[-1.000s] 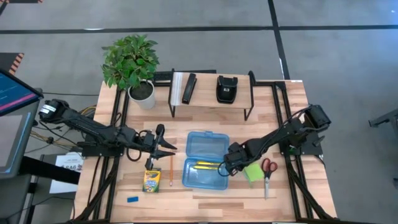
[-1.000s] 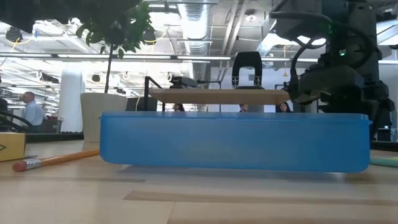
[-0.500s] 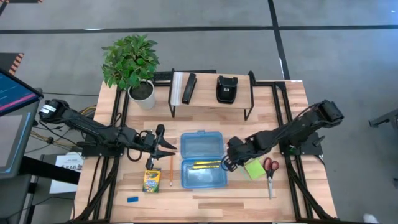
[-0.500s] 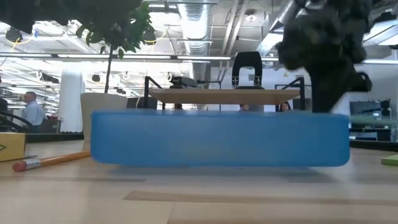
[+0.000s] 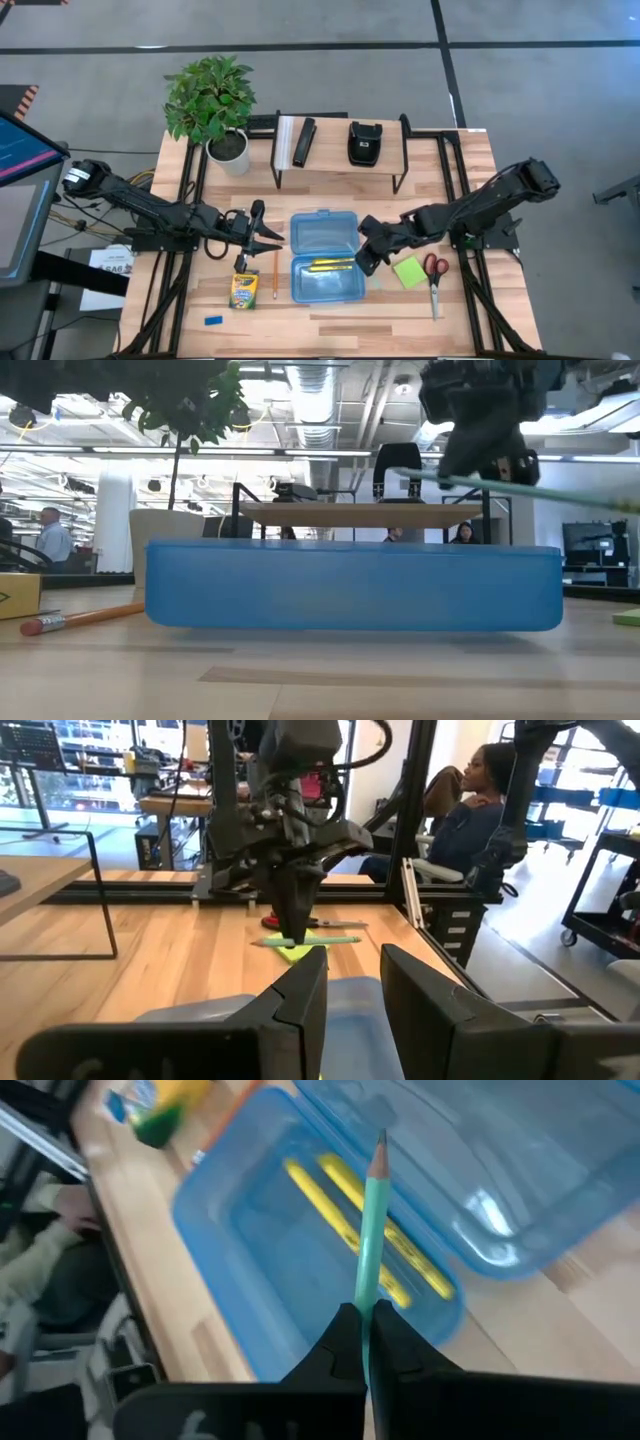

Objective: Pack school essentials
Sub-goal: Put the green pencil into the blue supply box, then put the orange pencil into the blue supply box

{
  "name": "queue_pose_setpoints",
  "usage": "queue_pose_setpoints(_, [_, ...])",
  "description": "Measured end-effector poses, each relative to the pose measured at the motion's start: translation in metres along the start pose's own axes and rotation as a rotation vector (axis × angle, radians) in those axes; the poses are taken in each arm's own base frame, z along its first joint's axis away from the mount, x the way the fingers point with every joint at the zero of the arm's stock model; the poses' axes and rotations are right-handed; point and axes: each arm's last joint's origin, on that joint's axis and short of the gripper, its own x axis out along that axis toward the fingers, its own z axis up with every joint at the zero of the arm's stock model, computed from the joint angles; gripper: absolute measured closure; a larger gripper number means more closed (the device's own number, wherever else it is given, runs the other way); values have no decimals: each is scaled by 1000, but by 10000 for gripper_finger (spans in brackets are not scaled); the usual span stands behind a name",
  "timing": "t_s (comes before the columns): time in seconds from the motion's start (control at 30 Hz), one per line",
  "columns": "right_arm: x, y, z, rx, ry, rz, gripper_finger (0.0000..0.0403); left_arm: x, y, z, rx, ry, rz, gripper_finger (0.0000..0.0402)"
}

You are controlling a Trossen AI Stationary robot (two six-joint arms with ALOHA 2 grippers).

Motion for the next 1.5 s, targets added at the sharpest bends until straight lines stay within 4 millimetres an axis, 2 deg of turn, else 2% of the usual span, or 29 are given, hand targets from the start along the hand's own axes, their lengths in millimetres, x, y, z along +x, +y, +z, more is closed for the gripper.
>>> queue_pose_setpoints(0.17, [12, 8, 9, -100, 11, 9, 400, 0, 0, 0, 0, 2, -1, 318])
queue_pose_setpoints(0.4, [39, 63, 44, -342, 42, 45, 400, -16, 0, 10, -23, 10, -31, 318])
queue_pose_setpoints(0.6, [71, 98, 60, -626, 187, -69, 400, -36, -2, 16, -23, 35, -35, 318])
queue_pose_setpoints(0.8, [111, 111, 60, -740, 347, -172, 398, -47, -8, 19, -13, 31, -22, 318])
queue_pose_setpoints(1.0, [136, 112, 60, -769, 443, -200, 381, -49, -11, 18, 2, 33, -23, 318])
queue_pose_setpoints(1.2, [133, 112, 63, -769, 458, -182, 304, -49, -11, 18, 2, 37, -22, 318])
queue_pose_setpoints(1.4, [112, 115, 67, -740, 461, -209, 226, -49, -11, 18, 2, 38, -22, 318])
queue_pose_setpoints(1.5, [100, 113, 62, -723, 465, -323, 201, -49, -11, 17, -2, 48, -21, 318])
